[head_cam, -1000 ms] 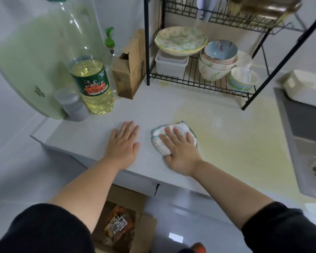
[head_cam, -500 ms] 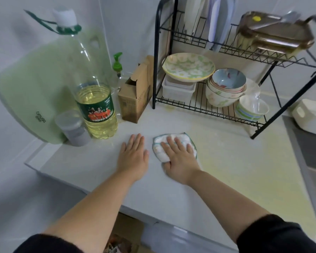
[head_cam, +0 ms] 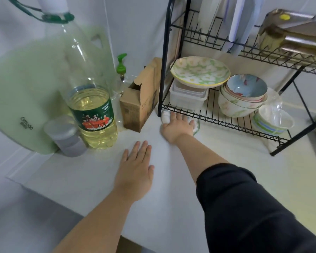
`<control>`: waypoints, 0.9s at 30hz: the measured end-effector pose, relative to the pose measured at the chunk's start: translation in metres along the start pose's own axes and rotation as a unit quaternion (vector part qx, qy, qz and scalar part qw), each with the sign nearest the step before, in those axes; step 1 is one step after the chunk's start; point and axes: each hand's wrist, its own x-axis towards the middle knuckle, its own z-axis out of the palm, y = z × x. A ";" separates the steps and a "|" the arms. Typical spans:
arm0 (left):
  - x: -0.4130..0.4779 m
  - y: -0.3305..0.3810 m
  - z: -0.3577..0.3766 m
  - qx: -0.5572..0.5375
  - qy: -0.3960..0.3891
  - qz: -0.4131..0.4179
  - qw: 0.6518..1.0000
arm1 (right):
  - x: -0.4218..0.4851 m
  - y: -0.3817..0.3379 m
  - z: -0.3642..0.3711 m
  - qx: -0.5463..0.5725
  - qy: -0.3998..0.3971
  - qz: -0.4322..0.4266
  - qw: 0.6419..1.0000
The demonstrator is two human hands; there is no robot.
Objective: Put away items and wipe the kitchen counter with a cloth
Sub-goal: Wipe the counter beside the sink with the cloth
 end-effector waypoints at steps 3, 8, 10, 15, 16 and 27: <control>-0.001 -0.001 0.000 0.000 -0.025 0.005 1.000 | -0.014 0.007 -0.002 -0.012 -0.026 -0.037 0.999; -0.003 0.000 -0.003 -0.017 -0.032 0.007 0.999 | -0.108 0.055 -0.009 -0.057 -0.102 -0.196 0.974; -0.003 0.000 -0.004 -0.021 -0.036 0.002 0.999 | -0.127 0.076 -0.014 -0.074 -0.140 -0.226 0.961; -0.003 0.000 -0.006 -0.020 -0.030 0.005 0.999 | -0.077 0.052 -0.007 -0.084 -0.079 -0.161 0.980; -0.003 0.000 -0.006 -0.024 -0.026 0.003 0.999 | -0.060 0.041 -0.003 -0.072 -0.062 -0.130 0.987; -0.001 -0.001 -0.003 -0.010 -0.026 0.002 1.000 | -0.067 0.031 0.000 -0.027 -0.051 -0.169 0.984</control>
